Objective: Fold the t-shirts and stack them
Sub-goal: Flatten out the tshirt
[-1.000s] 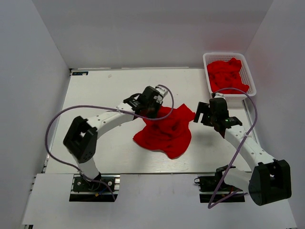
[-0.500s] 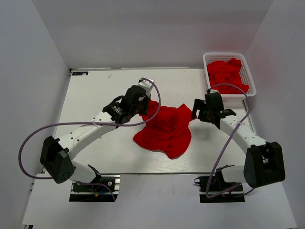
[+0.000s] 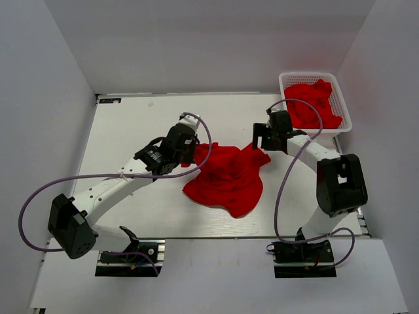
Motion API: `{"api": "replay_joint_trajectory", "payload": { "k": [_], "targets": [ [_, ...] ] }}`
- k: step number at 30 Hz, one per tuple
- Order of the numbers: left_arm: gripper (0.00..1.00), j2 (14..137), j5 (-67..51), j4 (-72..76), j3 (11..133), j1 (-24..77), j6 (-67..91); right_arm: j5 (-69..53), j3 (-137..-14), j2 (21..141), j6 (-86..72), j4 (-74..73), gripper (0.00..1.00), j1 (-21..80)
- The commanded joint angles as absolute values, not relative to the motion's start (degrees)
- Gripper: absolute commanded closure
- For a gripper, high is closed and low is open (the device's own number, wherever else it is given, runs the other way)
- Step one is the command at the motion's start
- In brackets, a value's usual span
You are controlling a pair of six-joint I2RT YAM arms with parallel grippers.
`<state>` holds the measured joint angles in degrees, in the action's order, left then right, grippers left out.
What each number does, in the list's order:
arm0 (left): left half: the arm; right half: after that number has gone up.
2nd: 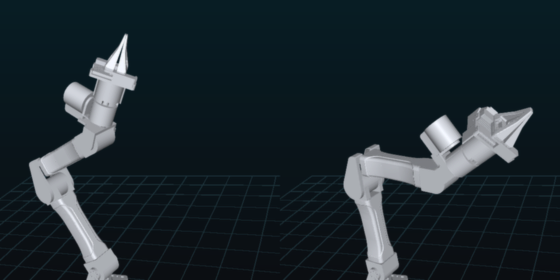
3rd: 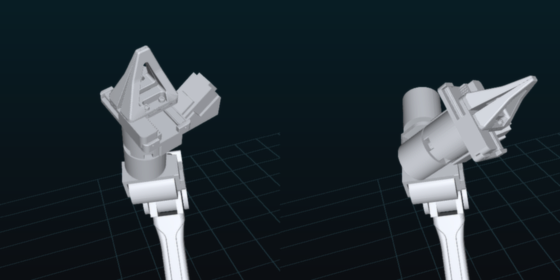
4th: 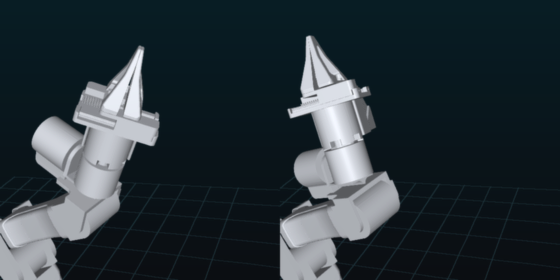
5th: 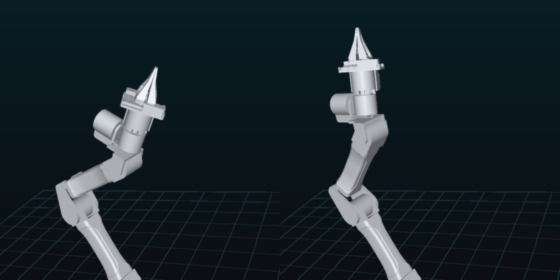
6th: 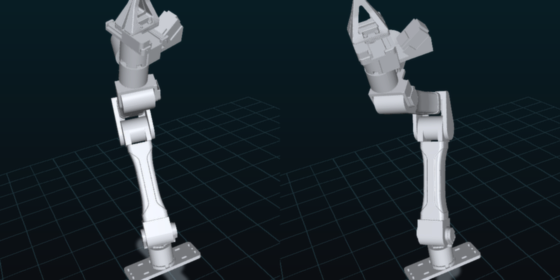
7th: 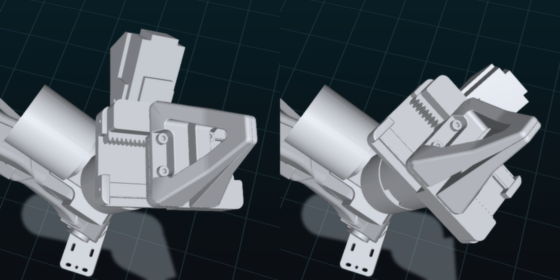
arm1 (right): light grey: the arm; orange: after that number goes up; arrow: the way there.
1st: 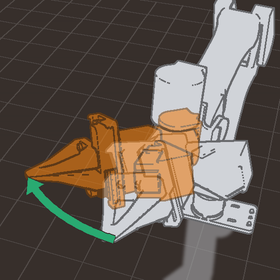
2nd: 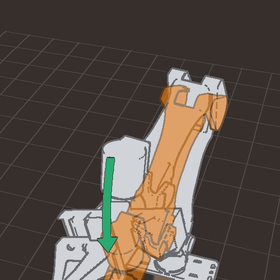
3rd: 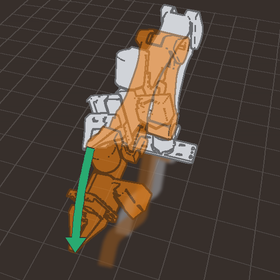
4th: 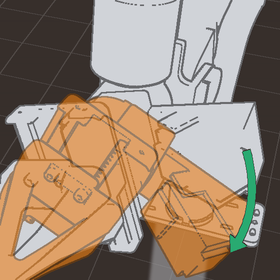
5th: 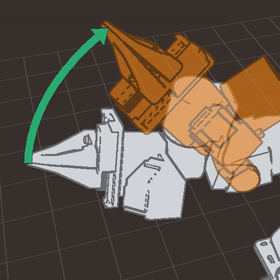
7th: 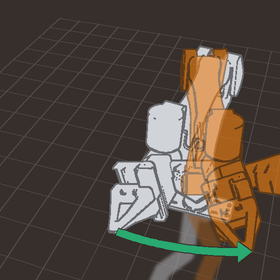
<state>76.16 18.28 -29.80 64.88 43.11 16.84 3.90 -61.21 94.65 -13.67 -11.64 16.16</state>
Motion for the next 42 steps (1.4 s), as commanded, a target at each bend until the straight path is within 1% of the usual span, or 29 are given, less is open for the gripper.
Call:
{"api": "replay_joint_trajectory", "payload": {
  "k": [1,7,9,17,20,21,22,24,25,28,29,31,35,37,40,42],
  "targets": [
    [1.00,73.2,20.0,-30.8,64.5,42.7,18.2,2.2,-65.2,98.5,-10.3,-7.7,0.10,16.9],
    [1.00,73.2,20.0,-31.4,64.5,42.7,18.2,2.5,-70.2,105.6,-9.0,-8.3,0.10,18.5],
    [1.00,73.2,20.0,-31.4,64.0,42.7,18.2,3.3,-71.5,107.9,-8.8,-8.7,0.11,19.1],
    [1.00,73.2,20.6,-31.4,63.5,42.7,18.2,13.5,-72.7,113.6,-7.7,-12.0,0.11,22.8],
    [1.00,73.2,20.6,-31.4,63.5,42.7,18.2,15.0,-74.0,116.1,-10.4,-14.3,0.20,23.2],
    [1.00,73.2,20.6,-31.4,63.5,42.7,18.2,14.9,-74.0,116.3,-10.6,-14.9,0.35,23.2],
    [1.00,73.2,21.2,-31.9,63.5,42.7,18.2,14.9,-74.3,116.6,-11.0,-15.3,0.43,23.3],
    [1.00,73.2,21.7,-31.9,63.5,42.7,18.2,15.7,-74.0,116.8,-12.7,-16.0,0.65,23.4],
    [1.00,72.7,21.7,-31.9,63.5,42.7,18.2,16.1,-73.1,116.5,-13.4,-16.0,0.79,23.6],
    [1.00,72.2,21.0,-31.9,63.5,42.7,18.2,16.4,-71.5,114.6,-14.3,-15.0,0.98,23.3],
    [1.00,72.2,21.0,-31.9,63.5,42.7,18.2,16.3,-70.9,112.7,-14.4,-14.6,1.00,23.4],
    [1.00,72.2,21.0,-31.9,64.0,42.7,18.2,16.3,-70.7,110.4,-14.4,-14.2,1.00,23.3],
    [1.00,73.4,26.7,-34.6,69.4,42.2,18.2,15.8,-70.0,102.9,-13.6,-11.1,1.00,22.9],
    [1.00,73.9,29.1,-35.2,71.6,42.2,18.2,17.4,-70.0,99.2,-12.4,-9.4,1.00,22.9],
    [1.00,73.4,32.6,-35.2,74.6,42.2,18.2,23.3,-70.9,92.8,-10.5,-7.6,1.00,22.8],
    [1.00,73.4,35.1,-35.9,77.8,42.2,18.2,24.4,-71.5,89.4,-9.8,-6.3,1.00,22.7]
  ]
}}
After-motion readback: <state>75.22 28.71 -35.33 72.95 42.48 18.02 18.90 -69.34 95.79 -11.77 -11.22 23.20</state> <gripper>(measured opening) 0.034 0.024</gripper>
